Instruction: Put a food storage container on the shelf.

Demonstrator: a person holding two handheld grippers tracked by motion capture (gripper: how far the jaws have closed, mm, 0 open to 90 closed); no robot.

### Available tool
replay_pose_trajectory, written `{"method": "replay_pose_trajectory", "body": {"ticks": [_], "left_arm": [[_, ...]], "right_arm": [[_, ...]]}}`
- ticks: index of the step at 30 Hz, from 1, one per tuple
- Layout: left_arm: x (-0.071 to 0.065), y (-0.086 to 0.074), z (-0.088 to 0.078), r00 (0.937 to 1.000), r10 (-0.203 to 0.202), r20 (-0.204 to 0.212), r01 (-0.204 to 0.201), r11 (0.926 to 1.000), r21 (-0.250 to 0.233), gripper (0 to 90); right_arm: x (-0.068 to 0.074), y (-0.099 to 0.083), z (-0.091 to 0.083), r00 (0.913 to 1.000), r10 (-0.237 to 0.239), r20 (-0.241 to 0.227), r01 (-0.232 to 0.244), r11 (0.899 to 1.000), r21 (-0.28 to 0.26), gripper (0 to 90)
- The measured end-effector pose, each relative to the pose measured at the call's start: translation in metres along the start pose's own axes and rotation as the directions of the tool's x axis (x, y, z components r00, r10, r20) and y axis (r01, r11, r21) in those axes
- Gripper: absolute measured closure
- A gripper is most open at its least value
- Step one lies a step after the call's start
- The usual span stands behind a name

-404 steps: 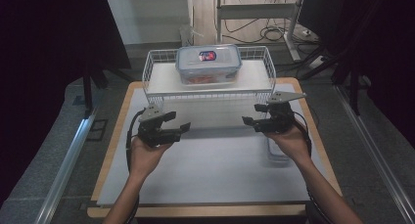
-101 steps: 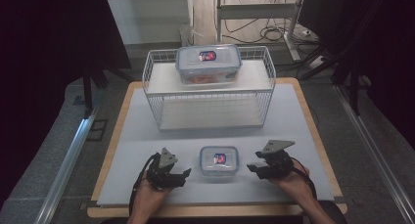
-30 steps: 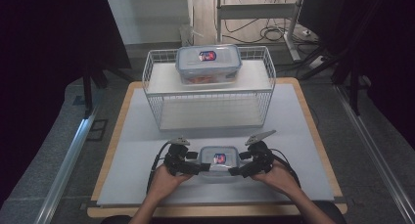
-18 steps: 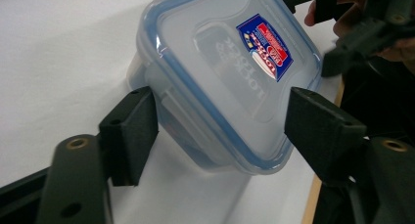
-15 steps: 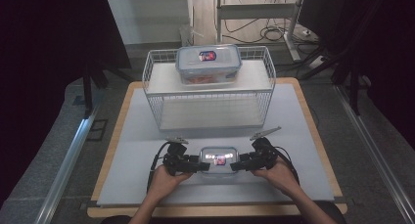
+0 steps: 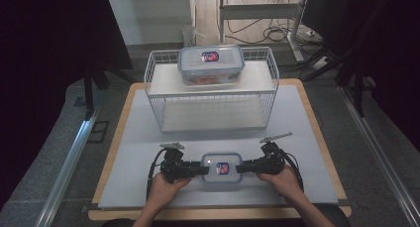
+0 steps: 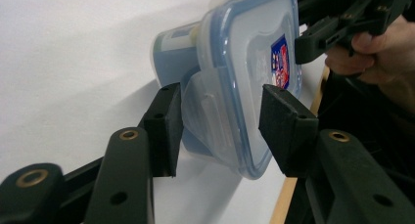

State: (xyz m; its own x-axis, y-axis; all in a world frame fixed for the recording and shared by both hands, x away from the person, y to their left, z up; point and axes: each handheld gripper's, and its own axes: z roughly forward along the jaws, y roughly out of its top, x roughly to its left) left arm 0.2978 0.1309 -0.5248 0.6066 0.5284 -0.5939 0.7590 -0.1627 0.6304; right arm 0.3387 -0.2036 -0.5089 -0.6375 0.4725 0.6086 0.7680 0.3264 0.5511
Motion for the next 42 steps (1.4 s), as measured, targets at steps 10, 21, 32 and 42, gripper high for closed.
{"method": "replay_pose_trajectory", "body": {"ticks": [10, 21, 32, 42], "left_arm": [[-0.001, 0.0, -0.002, 0.9987, -0.051, -0.004, 0.051, 0.9984, -0.024, 54.2], [-0.012, 0.013, -0.012, 0.9998, 0.004, -0.02, -0.006, 0.9964, -0.085, 53.9], [-0.017, 0.03, -0.021, 0.9984, 0.045, -0.034, -0.048, 0.9929, -0.109, 53.3], [-0.025, 0.064, -0.036, 0.9962, 0.075, -0.043, -0.081, 0.9852, -0.151, 53.4]], "right_arm": [[0.005, -0.002, -0.001, 0.9998, -0.013, 0.017, 0.013, 1.0, -0.028, 55.8], [0.012, 0.004, -0.012, 0.9987, -0.051, 0.001, 0.051, 0.991, -0.122, 57.1], [0.019, 0.015, -0.021, 0.9965, -0.083, 0.003, 0.083, 0.982, -0.169, 58.4], [0.029, 0.045, -0.036, 0.9945, -0.105, 0.008, 0.104, 0.973, -0.205, 58.4]]}}
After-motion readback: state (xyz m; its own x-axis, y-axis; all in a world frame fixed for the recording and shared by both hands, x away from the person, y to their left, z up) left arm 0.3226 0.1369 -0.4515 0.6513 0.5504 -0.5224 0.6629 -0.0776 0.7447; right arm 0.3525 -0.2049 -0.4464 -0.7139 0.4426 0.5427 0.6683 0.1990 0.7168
